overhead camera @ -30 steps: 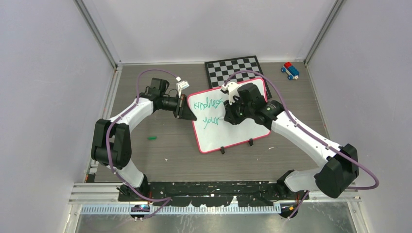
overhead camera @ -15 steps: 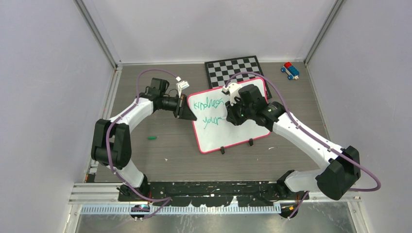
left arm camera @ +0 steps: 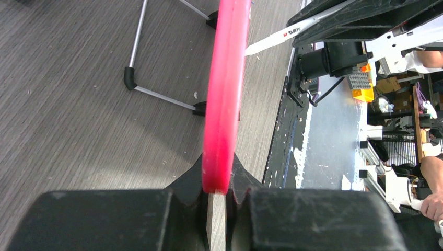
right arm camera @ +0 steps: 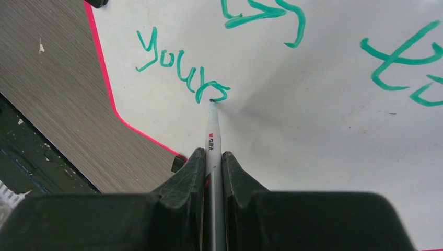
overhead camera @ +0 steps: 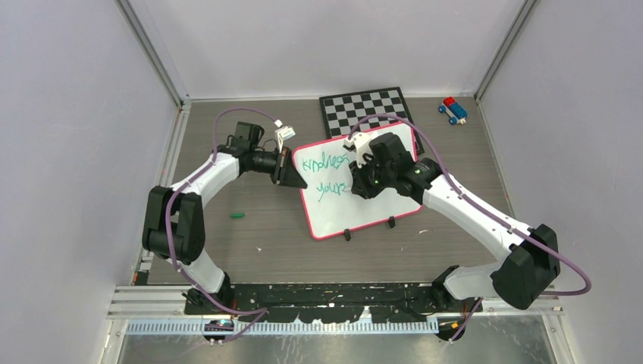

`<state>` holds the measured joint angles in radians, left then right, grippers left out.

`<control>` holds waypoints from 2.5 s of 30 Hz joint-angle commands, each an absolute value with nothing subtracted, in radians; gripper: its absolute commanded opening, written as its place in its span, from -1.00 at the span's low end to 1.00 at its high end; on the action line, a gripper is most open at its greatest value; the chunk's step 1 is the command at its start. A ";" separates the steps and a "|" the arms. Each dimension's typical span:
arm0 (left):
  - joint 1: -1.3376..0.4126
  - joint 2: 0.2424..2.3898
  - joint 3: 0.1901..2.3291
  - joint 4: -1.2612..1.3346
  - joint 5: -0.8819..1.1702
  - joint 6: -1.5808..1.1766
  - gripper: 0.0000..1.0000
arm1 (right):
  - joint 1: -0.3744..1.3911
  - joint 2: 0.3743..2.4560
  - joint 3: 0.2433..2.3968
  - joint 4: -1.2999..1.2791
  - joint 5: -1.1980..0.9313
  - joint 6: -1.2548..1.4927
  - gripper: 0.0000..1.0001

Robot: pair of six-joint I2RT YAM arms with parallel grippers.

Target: Write a sentence on the whiteboard

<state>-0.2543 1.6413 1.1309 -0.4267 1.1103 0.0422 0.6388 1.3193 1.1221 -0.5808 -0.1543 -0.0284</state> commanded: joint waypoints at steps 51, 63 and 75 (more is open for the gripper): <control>-0.259 1.613 1.118 -0.402 1.103 0.051 -1.00 | 0.591 1.326 1.200 -0.560 -0.121 -0.031 -1.00; -0.259 1.618 1.120 -0.404 1.104 0.056 -1.00 | 0.601 1.320 1.154 -0.561 -0.131 -0.041 -1.00; -0.260 1.620 1.121 -0.409 1.106 0.060 -1.00 | 0.597 1.287 1.124 -0.591 -0.125 -0.059 -1.00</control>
<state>-0.2539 1.6321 1.1194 -0.4152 1.1099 0.0395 0.6003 1.3148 1.1309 -0.6037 -0.1585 -0.0326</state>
